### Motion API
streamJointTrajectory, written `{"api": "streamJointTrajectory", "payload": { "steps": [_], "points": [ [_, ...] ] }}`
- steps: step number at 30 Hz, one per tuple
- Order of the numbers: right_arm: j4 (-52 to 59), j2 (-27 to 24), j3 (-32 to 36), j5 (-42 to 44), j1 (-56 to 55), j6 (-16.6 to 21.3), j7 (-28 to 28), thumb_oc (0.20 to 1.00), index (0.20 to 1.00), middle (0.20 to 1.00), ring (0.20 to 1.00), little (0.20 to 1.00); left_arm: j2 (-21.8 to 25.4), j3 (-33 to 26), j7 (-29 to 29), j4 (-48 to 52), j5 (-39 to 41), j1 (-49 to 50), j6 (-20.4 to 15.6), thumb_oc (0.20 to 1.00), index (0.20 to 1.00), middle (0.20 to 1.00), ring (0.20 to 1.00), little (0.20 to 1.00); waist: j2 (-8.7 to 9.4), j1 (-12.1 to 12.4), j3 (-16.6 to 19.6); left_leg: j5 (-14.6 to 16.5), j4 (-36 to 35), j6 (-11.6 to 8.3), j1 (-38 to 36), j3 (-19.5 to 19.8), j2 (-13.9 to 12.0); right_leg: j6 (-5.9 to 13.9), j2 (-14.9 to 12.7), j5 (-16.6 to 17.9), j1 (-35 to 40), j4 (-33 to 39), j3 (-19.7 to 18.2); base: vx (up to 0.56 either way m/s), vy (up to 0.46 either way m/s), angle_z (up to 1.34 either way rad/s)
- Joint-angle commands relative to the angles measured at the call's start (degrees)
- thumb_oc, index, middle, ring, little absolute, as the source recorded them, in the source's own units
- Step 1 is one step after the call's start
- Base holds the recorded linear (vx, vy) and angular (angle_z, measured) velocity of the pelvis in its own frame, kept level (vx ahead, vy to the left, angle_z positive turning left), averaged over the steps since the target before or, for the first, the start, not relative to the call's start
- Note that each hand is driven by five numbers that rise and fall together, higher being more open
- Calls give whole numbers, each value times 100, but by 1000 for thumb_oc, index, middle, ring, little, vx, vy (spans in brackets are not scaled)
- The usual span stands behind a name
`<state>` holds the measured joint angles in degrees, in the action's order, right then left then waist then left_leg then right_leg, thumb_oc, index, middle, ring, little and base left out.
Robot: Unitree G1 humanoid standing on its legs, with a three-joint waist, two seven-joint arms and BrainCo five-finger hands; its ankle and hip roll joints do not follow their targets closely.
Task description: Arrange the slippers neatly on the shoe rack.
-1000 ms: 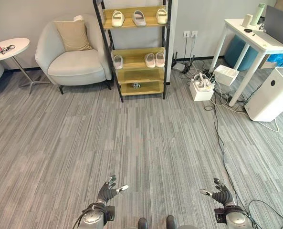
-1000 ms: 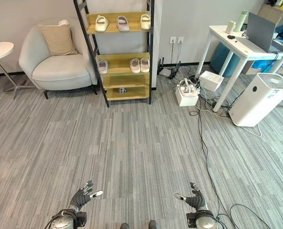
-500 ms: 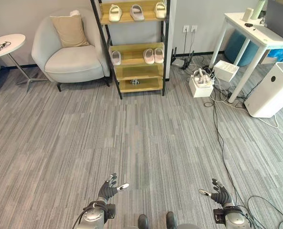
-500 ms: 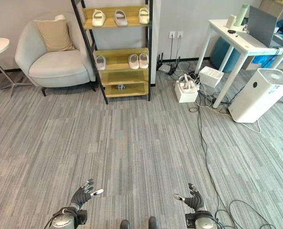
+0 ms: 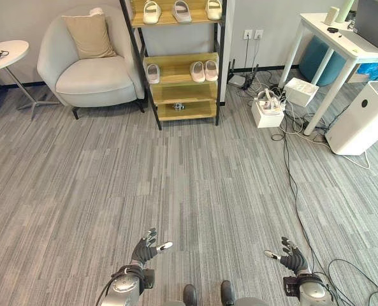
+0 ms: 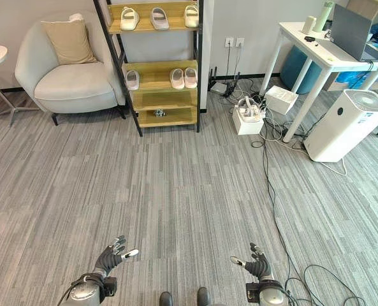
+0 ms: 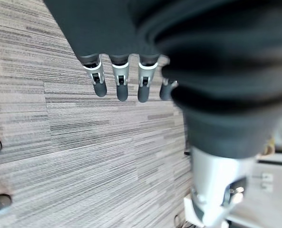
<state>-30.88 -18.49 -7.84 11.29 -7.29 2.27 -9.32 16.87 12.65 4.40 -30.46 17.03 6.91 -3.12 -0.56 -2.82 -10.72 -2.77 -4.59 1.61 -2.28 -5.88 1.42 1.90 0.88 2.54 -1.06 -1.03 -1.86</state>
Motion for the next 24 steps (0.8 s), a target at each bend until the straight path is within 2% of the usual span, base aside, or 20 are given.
{"api": "streamJointTrajectory", "payload": {
  "steps": [1,3,4,5,6,9,10,12,14,15,17,18,19,23,24],
  "points": [
    [440,-93,220,54,168,243,26,1000,1000,1000,1000,1000,427,-429,-92,222,-107,-84,-214,1000,1000,1000,1000,1000,254,-10,-409,932,567,-39,-135,59,-214,1165,-619,-154,-759,-1808,-301,6,79,1],
    [432,-61,326,60,116,237,18,1000,1000,1000,1000,1000,446,-516,-83,140,-187,-105,-186,1000,1000,1000,1000,1000,206,-31,-459,1008,575,-32,-194,81,-249,1147,-672,-113,-1083,-2269,-152,120,97,14],
    [399,-51,366,66,93,227,16,1000,1000,1000,1000,1000,435,-531,-75,104,-220,-127,-185,1000,1000,1000,1000,1000,208,-61,-449,1060,495,-46,-317,80,-231,1120,-748,-91,-1159,-2217,-27,364,46,6],
    [344,-90,433,101,105,197,12,1000,1000,1000,1000,1000,415,-538,-73,113,-220,-141,-209,1000,1000,1000,1000,1000,201,-98,-410,1171,322,-84,-636,70,-199,1028,-862,-58,-1212,-1694,235,310,13,-5],
    [343,-94,433,102,104,198,13,1000,1000,1000,1000,1000,412,-537,-73,113,-220,-141,-209,1000,1000,1000,1000,1000,186,-108,-429,1173,306,-87,-668,81,-214,1025,-852,-60,-1172,-1676,255,315,-18,-10],
    [336,-132,425,98,144,189,-46,1000,1000,1000,1000,1000,308,-457,-7,41,-119,-315,-224,1000,1000,1000,1000,1000,175,-239,-462,1321,125,-203,-1068,143,-242,1023,-836,26,-1284,-732,491,309,-95,-9],
    [372,-128,423,60,75,180,-76,1000,1000,1000,1000,1000,237,-408,34,10,-77,-381,-251,1000,1000,1000,1000,1000,189,-339,-440,1397,54,-277,-1270,177,-286,1047,-817,145,-1373,-299,492,308,-131,0],
    [403,-121,438,41,-13,193,-83,1000,1000,1000,1000,1000,202,-374,37,22,-54,-444,-265,1000,1000,1000,1000,1000,196,-403,-403,1430,2,-331,-1379,215,-313,1069,-766,200,-1376,-206,416,274,-146,19],
    [406,-153,482,23,-170,206,-51,1000,1000,1000,1000,1000,178,-332,-2,99,-84,-445,-286,1000,1000,1000,1000,1000,192,-470,-282,1494,22,-394,-1429,314,-388,943,-694,266,-1235,-92,262,348,-246,54],
    [351,-230,511,37,-215,232,-33,1000,1000,1000,1000,1000,132,-303,-18,130,-45,-429,-294,1000,1000,1000,1000,1000,133,-531,-172,1391,196,-507,-1386,335,-576,824,-569,247,-1132,-63,209,372,-312,70],
    [336,-305,549,90,-255,285,2,1000,1000,1000,1000,1000,108,-281,-74,202,51,-377,-274,1000,1000,1000,1000,1000,51,-567,-83,999,635,-656,-1197,414,-781,656,-373,139,-1011,-49,168,276,-253,66],
    [335,-307,549,91,-256,286,3,1000,1000,1000,1000,1000,107,-281,-75,204,51,-375,-273,1000,1000,1000,1000,1000,45,-573,-77,1005,646,-661,-1185,422,-789,651,-369,137,-1014,-48,176,187,-175,35],
    [350,-341,550,121,-255,297,13,1000,1000,1000,1000,1000,110,-270,-99,235,66,-362,-260,1000,1000,1000,1000,1000,28,-571,-54,823,975,-700,-1047,471,-837,559,-281,52,-930,-65,161,161,-140,13],
    [344,-428,518,213,-226,343,8,1000,1000,1000,1000,1000,120,-211,-110,184,98,-387,-219,1000,1000,1000,1000,1000,104,-477,-155,127,2375,-676,-410,861,-717,232,-98,-278,-649,-189,40,223,-186,-6],
    [330,-456,518,215,-185,337,-7,1000,1000,1000,1000,1000,132,-195,-127,195,102,-389,-209,1000,1000,1000,1000,1000,167,-422,-207,203,2529,-603,-163,866,-661,206,-150,-354,-559,-198,16,144,-99,-2]
  ]
}}
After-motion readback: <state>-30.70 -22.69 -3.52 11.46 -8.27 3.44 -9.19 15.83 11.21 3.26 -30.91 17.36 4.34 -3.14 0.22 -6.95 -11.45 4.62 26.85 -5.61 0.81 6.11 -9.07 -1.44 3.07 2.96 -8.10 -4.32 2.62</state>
